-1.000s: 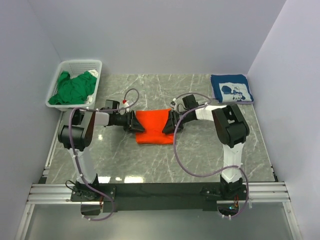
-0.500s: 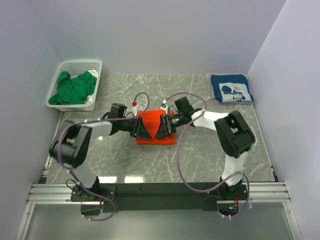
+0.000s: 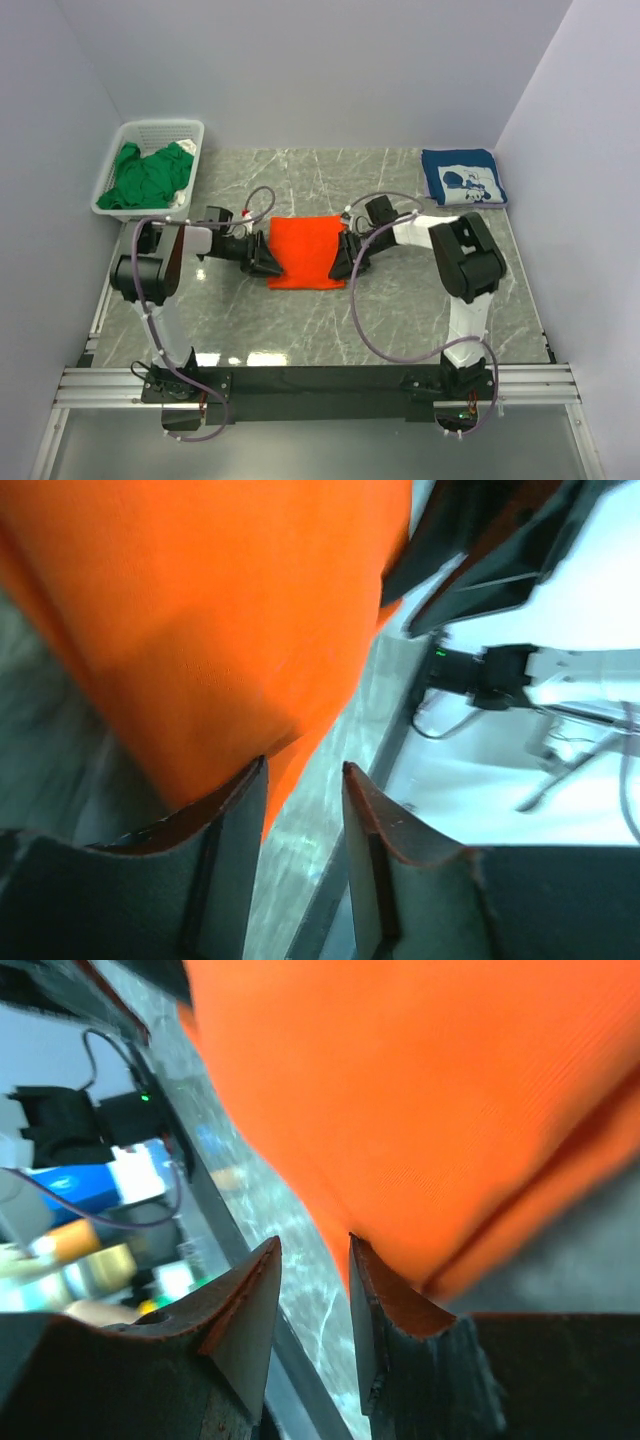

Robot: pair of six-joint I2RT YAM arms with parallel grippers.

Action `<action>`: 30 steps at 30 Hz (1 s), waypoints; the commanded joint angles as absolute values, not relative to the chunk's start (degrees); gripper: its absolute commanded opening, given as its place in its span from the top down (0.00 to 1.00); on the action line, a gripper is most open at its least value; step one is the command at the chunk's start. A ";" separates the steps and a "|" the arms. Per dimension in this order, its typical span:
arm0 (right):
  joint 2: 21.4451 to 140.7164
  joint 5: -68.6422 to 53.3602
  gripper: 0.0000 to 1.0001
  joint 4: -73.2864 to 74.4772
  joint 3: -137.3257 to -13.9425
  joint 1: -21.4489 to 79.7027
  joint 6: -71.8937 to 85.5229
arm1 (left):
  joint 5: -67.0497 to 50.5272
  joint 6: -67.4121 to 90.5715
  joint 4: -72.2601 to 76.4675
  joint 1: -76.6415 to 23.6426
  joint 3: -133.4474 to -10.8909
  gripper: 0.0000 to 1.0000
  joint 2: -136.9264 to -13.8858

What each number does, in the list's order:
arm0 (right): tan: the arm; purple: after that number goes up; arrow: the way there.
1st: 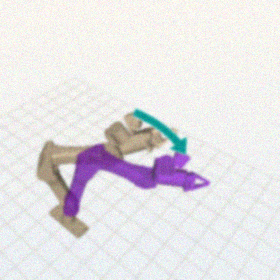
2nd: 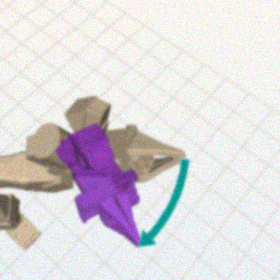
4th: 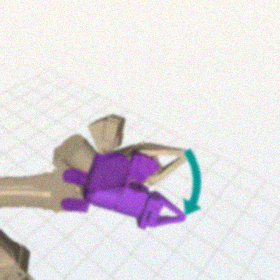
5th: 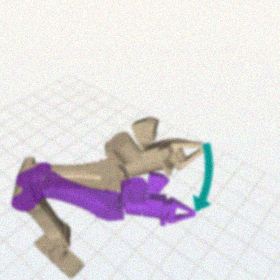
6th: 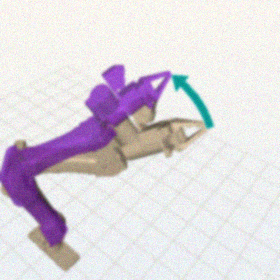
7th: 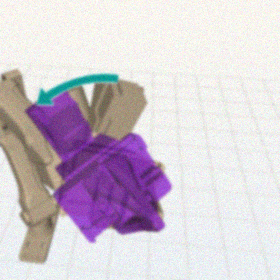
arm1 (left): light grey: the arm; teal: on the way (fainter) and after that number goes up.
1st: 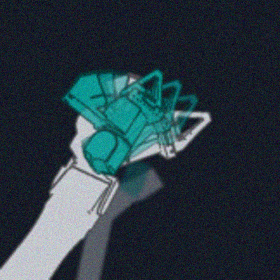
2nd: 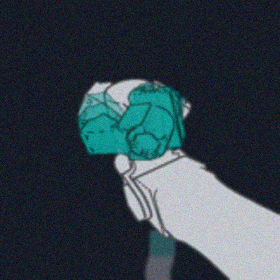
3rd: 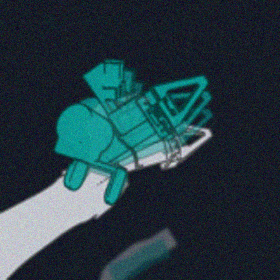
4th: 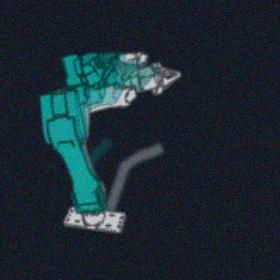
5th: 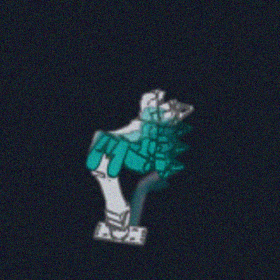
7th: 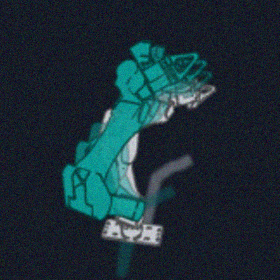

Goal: Fold and stack the t-shirts
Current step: Fold the tshirt, then neatly place the folded tshirt to the corner

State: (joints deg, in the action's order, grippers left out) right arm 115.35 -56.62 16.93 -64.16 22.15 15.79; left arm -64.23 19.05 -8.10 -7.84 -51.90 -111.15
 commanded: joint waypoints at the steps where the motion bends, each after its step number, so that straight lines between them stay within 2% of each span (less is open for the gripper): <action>1: 103.14 -52.29 0.59 21.98 -63.29 21.27 8.79 | -58.27 7.06 -14.67 -7.12 -54.49 0.55 -100.33; 5: 91.34 -49.84 0.59 15.39 -54.26 18.20 12.91 | -49.60 -4.11 -18.10 -12.37 -56.07 0.54 -87.83; 7: 88.08 -47.30 0.55 12.66 -52.13 16.01 15.11 | -40.29 -10.07 -16.27 -16.76 -54.59 0.52 -81.86; 10: 89.20 -46.24 0.52 12.83 -51.77 14.16 16.87 | -25.96 -18.42 -12.14 -28.62 -51.60 0.52 -77.80; 14: 91.84 -45.96 0.48 10.99 -51.86 10.91 20.29 | -15.84 -24.95 -7.65 -41.10 -50.36 0.53 -79.71; 20: 94.92 -44.83 0.44 8.88 -51.59 9.23 24.69 | -5.28 -36.11 -0.44 -52.98 -47.11 0.55 -85.60; 30: 98.17 -45.18 0.39 4.83 -49.92 8.53 29.97 | -2.11 -39.81 7.38 -56.16 -49.48 0.55 -97.63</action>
